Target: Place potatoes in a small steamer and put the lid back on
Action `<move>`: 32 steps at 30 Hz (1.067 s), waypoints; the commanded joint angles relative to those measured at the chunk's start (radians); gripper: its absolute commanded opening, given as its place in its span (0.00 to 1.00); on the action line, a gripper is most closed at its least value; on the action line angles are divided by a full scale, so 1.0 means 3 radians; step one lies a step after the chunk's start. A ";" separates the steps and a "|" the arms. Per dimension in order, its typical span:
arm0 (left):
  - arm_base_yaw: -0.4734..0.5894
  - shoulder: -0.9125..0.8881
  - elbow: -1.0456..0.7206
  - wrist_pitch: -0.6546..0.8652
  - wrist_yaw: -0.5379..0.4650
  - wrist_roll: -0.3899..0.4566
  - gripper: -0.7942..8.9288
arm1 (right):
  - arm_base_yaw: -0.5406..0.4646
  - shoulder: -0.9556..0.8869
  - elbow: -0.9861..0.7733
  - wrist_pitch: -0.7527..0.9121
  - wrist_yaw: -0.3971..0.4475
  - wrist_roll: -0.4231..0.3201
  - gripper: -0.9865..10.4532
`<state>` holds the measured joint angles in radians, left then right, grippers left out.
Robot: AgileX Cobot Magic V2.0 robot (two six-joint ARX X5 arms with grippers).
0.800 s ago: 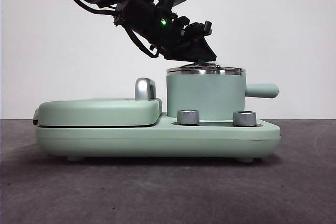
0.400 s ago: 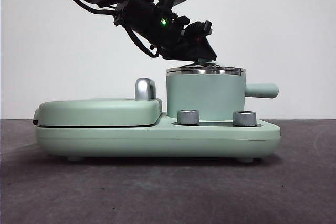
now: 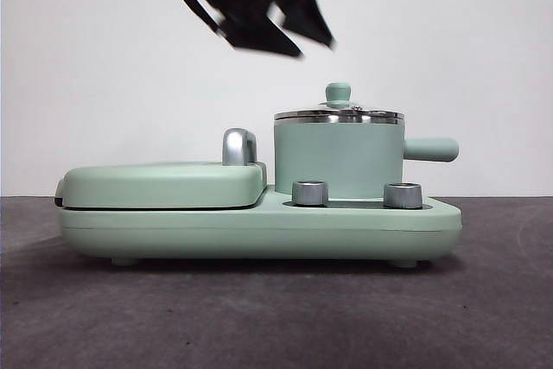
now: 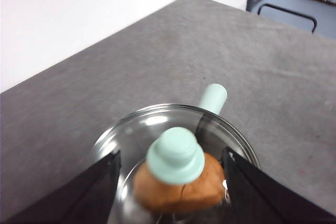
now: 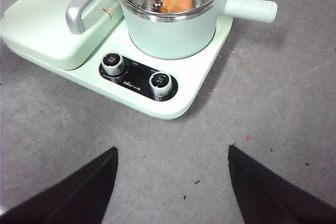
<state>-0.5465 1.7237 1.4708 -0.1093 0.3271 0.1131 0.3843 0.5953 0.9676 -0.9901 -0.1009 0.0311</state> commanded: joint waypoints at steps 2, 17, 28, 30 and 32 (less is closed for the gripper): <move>0.0188 -0.0217 0.0071 -0.0284 0.0380 -0.0479 0.40 | 0.0014 0.0015 0.0028 0.0034 0.0014 0.0033 0.37; 0.1087 -0.2013 -0.1614 -0.0696 0.0445 -0.0816 0.40 | 0.0014 0.0015 0.0028 0.0033 -0.0011 0.0034 0.37; 0.1198 -0.3281 -0.2350 -0.1330 0.0380 -0.1143 0.40 | 0.0014 0.0015 0.0028 0.0031 -0.0011 0.0036 0.37; 0.1198 -0.3380 -0.2350 -0.1499 0.0381 -0.1143 0.40 | 0.0014 0.0015 0.0028 0.0010 -0.0013 0.0036 0.37; 0.1198 -0.3452 -0.2350 -0.1611 0.0384 -0.1142 0.40 | 0.0014 0.0004 0.0028 -0.0004 -0.0014 0.0034 0.37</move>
<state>-0.1856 0.6842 0.7578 -0.5980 0.4438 -0.2260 0.3843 0.5949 0.9676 -0.9932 -0.1043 0.0311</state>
